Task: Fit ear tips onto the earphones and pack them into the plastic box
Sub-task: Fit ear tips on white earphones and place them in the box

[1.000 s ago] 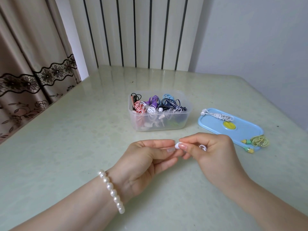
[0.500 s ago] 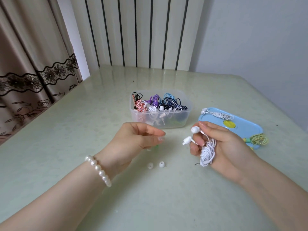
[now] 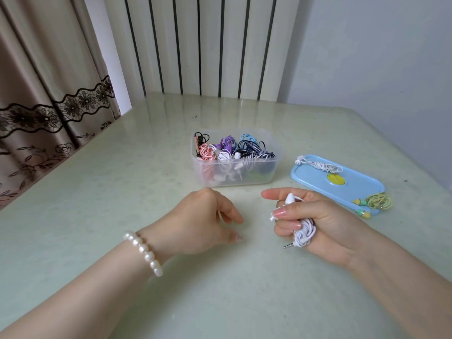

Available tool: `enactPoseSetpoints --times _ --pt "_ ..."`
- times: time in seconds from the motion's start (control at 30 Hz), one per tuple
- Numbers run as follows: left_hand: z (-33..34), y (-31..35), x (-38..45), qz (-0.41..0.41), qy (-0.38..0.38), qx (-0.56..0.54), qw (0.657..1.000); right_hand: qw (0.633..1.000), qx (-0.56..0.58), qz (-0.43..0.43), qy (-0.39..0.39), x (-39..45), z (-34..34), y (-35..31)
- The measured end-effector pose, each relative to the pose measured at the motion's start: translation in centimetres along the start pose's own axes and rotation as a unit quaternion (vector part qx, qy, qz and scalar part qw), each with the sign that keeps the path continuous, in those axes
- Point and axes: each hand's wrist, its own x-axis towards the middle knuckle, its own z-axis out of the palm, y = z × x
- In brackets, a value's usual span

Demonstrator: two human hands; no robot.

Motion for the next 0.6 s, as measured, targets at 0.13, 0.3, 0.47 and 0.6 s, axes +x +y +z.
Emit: enactPoseSetpoints --times 0.13,0.3,0.47,0.6 --pt "1.1 0.3 -0.1 0.042 0.003 0.104 0.994 0.999 0.034 0.014 -0.012 0.0 0.2 0.0" --pt "1.9 -0.1 -0.2 0.088 0.030 0.119 0.989 0.997 0.076 0.005 -0.010 0.0 0.3 0.0" --pt "1.9 0.0 -0.1 0.072 0.030 0.026 0.997 0.997 0.080 -0.001 -0.014 0.2 0.1 0.3" --pt "1.6 1.7 -0.4 -0.019 -0.010 -0.415 0.910 0.996 0.080 -0.004 -0.030 0.2 -0.1 0.7"
